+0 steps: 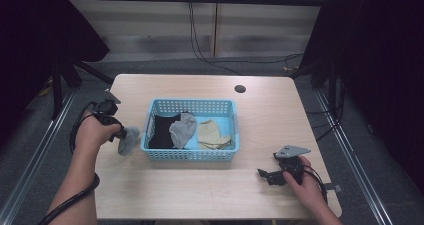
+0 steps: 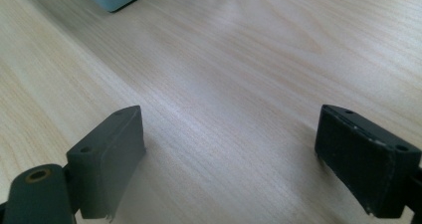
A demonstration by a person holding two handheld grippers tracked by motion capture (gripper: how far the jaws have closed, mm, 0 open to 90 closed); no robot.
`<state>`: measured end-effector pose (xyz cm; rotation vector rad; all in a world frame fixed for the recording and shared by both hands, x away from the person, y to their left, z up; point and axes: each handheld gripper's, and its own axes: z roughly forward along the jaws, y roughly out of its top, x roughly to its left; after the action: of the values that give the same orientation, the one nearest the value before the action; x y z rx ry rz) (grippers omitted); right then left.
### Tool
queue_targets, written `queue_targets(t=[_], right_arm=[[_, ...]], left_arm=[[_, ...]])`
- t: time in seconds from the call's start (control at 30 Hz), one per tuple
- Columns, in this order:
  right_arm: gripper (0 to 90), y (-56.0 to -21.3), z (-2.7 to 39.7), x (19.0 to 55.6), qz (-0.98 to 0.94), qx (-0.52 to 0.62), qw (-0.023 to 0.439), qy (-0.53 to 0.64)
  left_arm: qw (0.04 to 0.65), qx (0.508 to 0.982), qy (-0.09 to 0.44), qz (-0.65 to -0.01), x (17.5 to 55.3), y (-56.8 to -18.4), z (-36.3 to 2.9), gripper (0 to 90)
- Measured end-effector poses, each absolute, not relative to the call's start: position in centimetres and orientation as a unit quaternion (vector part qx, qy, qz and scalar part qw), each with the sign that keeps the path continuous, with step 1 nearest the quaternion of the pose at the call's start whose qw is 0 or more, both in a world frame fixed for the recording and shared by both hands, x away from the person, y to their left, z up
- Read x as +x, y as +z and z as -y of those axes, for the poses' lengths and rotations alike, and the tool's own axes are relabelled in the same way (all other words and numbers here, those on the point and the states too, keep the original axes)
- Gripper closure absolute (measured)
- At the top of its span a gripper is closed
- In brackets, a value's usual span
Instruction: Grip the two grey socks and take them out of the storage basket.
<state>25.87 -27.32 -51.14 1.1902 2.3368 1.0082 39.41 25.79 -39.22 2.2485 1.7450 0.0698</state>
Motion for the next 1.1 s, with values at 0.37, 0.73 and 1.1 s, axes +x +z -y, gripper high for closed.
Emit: queue_targets(t=[0.37, 0.73, 1.1], right_arm=[[11.7, -51.1, 27.3, 25.9, -0.820, 0.418, 0.165, 0.354], [11.7, -51.1, 27.3, 25.9, -0.820, 0.418, 0.165, 0.354], [11.7, -51.1, 27.3, 25.9, -0.820, 0.418, 0.165, 0.354]], left_arm=[[0.141, 0.793, 0.037, -0.591, 39.3, -39.2, -25.2, 59.6], [0.158, 0.797, 0.046, -0.582, 39.3, -37.9, -24.4, 40.2], [0.182, 0.803, 0.046, -0.565, 39.6, -37.2, -22.9, 30.7]])
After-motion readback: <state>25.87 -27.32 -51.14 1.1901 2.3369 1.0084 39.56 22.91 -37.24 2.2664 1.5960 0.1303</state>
